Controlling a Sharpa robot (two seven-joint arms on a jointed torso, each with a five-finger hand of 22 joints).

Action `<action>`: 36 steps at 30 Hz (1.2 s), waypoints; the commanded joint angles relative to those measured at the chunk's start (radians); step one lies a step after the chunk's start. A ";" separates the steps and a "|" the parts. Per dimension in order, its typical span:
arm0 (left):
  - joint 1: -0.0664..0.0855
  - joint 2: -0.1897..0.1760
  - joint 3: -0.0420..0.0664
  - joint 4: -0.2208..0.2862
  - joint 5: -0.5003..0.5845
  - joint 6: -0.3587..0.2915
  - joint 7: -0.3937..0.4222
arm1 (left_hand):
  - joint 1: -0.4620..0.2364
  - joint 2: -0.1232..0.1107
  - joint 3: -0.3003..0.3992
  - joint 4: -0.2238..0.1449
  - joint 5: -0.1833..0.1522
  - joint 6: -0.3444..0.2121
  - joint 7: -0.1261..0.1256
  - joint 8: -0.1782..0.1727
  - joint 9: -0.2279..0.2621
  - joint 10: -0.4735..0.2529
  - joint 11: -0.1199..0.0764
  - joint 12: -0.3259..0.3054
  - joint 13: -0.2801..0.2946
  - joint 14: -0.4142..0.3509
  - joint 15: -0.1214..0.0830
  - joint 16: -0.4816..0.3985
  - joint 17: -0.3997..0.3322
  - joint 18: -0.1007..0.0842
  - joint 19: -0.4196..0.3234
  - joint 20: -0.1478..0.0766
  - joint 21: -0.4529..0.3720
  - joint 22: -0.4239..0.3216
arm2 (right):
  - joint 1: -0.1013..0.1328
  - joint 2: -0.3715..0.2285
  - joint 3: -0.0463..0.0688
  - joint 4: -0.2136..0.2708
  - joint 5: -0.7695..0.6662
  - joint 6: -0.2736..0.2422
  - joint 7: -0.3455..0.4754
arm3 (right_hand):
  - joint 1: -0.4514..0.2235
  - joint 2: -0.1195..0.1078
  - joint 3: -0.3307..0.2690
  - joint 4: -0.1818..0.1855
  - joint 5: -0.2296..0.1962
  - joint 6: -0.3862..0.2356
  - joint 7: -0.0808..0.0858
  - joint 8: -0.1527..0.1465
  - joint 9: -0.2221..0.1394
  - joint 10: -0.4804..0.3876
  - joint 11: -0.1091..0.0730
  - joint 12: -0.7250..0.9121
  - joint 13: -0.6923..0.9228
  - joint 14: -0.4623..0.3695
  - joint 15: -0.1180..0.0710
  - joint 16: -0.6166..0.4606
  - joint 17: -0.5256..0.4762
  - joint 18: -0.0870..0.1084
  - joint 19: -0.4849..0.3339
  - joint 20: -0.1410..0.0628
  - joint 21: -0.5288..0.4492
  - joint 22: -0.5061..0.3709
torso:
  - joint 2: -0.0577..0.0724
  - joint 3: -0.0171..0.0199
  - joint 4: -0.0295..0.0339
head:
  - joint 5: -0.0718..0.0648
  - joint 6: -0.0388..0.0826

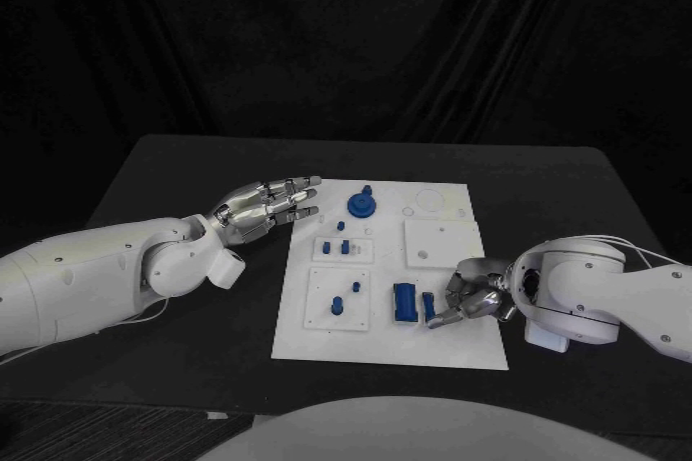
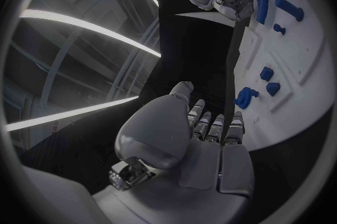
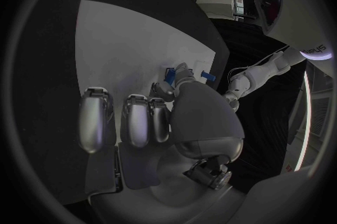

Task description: Assemble the parts on the task board

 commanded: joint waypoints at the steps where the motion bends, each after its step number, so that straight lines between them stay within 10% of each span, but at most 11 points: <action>1: -0.002 0.000 0.001 0.001 0.001 0.017 0.008 | 0.007 0.000 0.004 0.002 0.006 0.000 0.004 0.006 0.001 0.001 0.005 0.006 0.001 0.001 0.004 0.006 0.001 0.011 0.002 0.006 0.006 -0.001 | -0.003 0.003 0.000 -0.004 0.003 -0.015 -0.024 | 0.000 0.024 0.002 0.009 0.000 0.002 -0.003 -0.005 0.000 0.104 -0.006 0.003 0.263 0.072 -0.005 0.005 0.073 0.010 0.032 -0.007 0.005 0.208 | 0.000 -0.0001 -0.0006 | 0.001 0.000; 16: -0.003 0.000 0.001 0.001 0.001 0.019 0.008 | 0.007 0.000 0.005 0.001 0.006 0.000 0.004 0.006 0.000 0.001 0.006 0.006 0.001 0.001 0.004 0.006 0.001 0.011 0.002 0.006 0.006 -0.001 | -0.006 0.017 0.000 -0.018 0.005 -0.007 -0.035 | 0.063 0.057 0.015 -0.027 0.001 0.006 -0.005 -0.011 0.008 0.104 -0.007 0.003 0.263 0.072 -0.007 0.005 0.072 0.011 0.032 -0.008 0.004 0.207 | 0.000 0.0000 0.0001 | 0.001 0.000; 36: -0.006 -0.006 0.001 0.005 0.001 0.012 0.018 | 0.007 0.000 0.007 -0.001 0.007 0.001 0.005 0.007 0.001 0.002 0.006 0.006 0.001 0.001 0.004 0.006 0.001 0.011 0.002 0.007 0.006 -0.001 | -0.006 -0.024 0.000 0.011 0.009 -0.062 0.041 | 0.087 0.009 -0.028 -0.054 -0.005 -0.008 -0.004 -0.034 0.003 0.104 -0.007 0.003 0.263 0.071 -0.007 0.004 0.071 0.010 0.032 -0.009 0.007 0.208 | -0.004 -0.0004 0.0018 | 0.002 0.000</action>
